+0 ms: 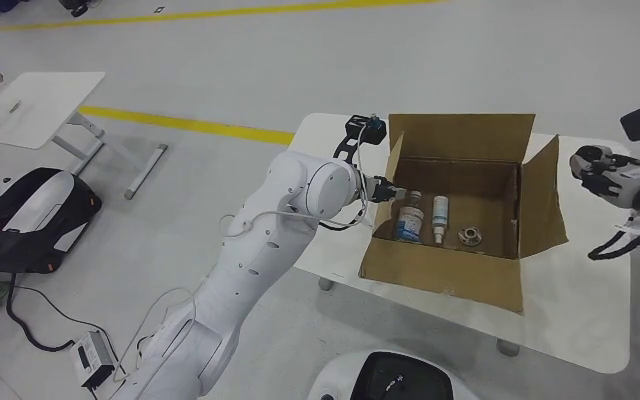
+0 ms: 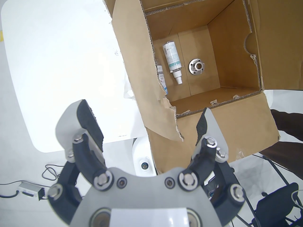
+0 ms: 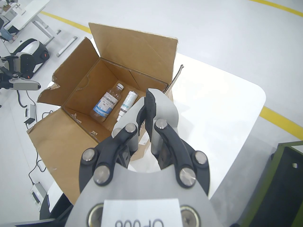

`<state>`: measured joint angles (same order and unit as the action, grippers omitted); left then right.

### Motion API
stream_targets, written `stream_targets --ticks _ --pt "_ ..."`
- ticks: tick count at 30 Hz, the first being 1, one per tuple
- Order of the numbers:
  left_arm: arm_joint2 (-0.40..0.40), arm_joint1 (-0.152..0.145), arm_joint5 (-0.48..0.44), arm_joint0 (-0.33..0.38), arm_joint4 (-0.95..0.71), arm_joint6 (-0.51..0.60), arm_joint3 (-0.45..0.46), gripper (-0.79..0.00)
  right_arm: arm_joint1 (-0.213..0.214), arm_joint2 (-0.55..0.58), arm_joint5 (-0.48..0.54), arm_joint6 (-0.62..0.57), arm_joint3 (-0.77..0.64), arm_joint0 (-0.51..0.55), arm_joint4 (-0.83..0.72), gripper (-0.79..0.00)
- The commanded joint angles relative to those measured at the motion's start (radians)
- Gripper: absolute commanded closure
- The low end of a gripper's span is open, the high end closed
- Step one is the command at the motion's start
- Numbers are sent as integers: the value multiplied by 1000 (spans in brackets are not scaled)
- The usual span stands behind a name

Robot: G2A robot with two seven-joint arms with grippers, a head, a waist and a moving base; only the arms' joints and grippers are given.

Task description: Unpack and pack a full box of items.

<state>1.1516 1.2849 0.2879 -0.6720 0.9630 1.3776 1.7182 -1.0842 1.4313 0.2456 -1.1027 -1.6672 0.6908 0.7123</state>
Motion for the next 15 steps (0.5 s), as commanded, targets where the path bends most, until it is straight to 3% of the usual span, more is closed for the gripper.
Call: stream_targets --ticks 1,6,12,15 --pt "0 0 0 0 0 0 0 -785 0 0 0 0 0 0 0 0" --pt "0 0 0 0 0 0 0 -785 4 21 15 67 -23 28 8 0" --pt "0 0 0 0 0 0 0 -785 14 127 183 339 -5 124 -93 0" --pt "0 0 0 0 0 0 0 -785 21 156 266 411 45 161 -71 0"
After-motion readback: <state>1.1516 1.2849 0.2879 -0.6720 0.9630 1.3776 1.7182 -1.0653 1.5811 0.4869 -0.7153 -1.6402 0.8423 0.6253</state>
